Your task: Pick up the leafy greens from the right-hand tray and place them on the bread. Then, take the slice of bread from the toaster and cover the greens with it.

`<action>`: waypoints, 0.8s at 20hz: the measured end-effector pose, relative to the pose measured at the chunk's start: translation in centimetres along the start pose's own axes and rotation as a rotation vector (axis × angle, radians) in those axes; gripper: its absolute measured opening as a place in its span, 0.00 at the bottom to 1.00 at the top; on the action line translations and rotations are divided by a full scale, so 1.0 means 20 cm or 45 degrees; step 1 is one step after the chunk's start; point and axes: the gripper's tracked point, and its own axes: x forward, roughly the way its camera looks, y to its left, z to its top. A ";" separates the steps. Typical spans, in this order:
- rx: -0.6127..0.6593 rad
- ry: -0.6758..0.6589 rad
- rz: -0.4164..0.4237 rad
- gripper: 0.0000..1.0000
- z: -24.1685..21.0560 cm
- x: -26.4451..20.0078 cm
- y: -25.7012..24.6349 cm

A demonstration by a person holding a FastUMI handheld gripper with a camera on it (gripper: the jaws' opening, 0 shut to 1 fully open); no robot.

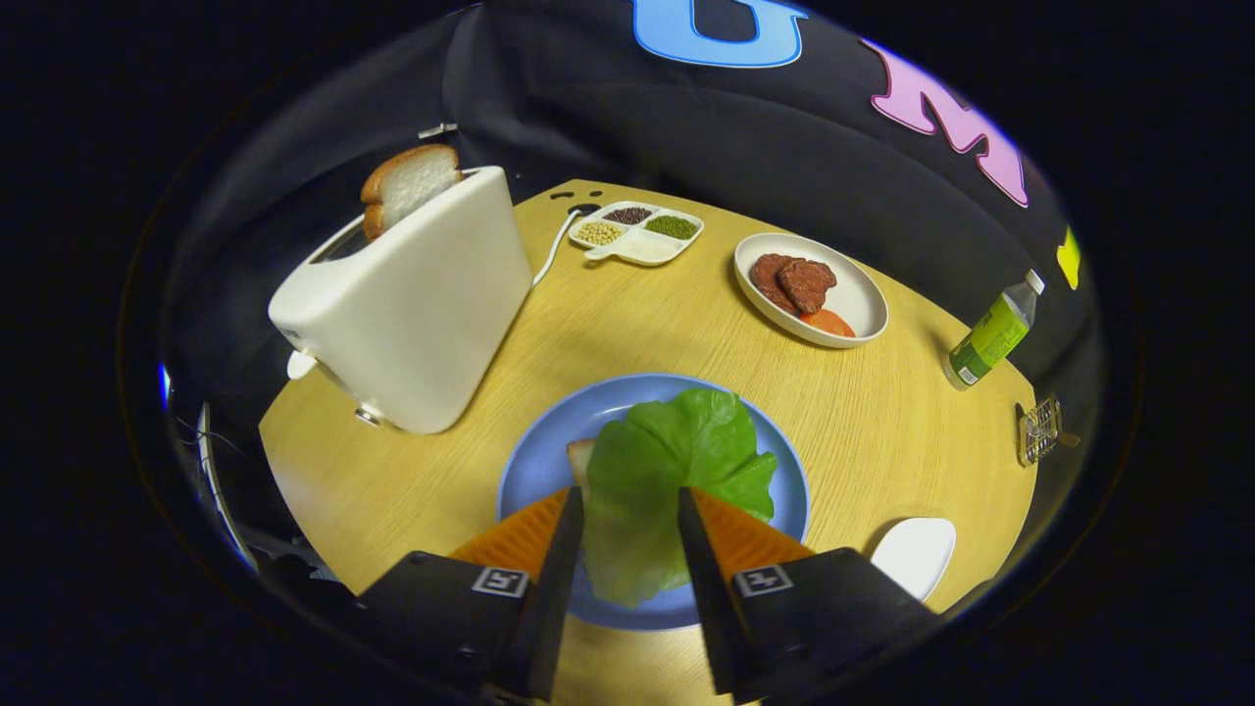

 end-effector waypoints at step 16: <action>-0.074 -0.397 0.218 1.00 0.96 -0.28 0.57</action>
